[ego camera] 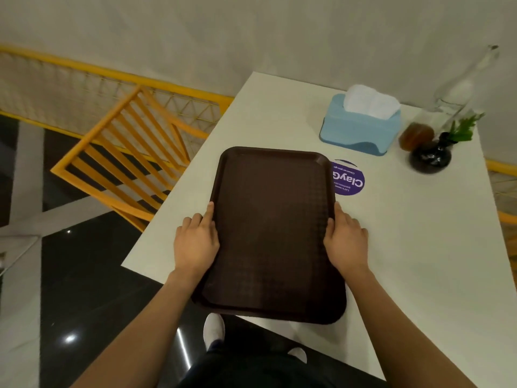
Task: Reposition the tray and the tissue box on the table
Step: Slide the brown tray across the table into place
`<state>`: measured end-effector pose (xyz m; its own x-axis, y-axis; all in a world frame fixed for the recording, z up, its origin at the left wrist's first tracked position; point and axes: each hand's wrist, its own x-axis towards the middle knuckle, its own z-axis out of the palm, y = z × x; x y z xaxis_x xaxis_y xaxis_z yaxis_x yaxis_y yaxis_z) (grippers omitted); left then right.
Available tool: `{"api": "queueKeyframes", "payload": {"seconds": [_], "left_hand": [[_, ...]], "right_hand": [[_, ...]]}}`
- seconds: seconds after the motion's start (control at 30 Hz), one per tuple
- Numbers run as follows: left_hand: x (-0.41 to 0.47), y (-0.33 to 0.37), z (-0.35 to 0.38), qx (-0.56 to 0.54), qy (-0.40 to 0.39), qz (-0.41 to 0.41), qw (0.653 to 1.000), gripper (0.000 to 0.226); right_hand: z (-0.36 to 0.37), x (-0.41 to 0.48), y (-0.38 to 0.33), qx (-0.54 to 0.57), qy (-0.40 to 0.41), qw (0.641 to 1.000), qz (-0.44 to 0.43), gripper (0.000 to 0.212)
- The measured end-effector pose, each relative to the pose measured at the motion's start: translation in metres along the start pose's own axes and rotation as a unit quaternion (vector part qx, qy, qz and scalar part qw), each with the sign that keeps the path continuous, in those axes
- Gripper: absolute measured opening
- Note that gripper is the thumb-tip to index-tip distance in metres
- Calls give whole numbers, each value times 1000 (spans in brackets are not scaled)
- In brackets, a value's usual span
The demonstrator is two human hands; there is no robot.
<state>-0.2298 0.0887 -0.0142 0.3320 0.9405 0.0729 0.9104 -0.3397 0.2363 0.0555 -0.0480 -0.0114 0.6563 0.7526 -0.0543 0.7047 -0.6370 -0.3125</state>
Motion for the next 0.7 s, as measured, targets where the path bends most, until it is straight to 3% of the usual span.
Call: {"api": "queueKeyframes", "payload": {"seconds": [0.7], "left_hand": [[119, -84, -19, -11, -28, 76, 997, 54]], "right_hand": [[34, 31, -111, 2, 45, 997, 68, 50]]}}
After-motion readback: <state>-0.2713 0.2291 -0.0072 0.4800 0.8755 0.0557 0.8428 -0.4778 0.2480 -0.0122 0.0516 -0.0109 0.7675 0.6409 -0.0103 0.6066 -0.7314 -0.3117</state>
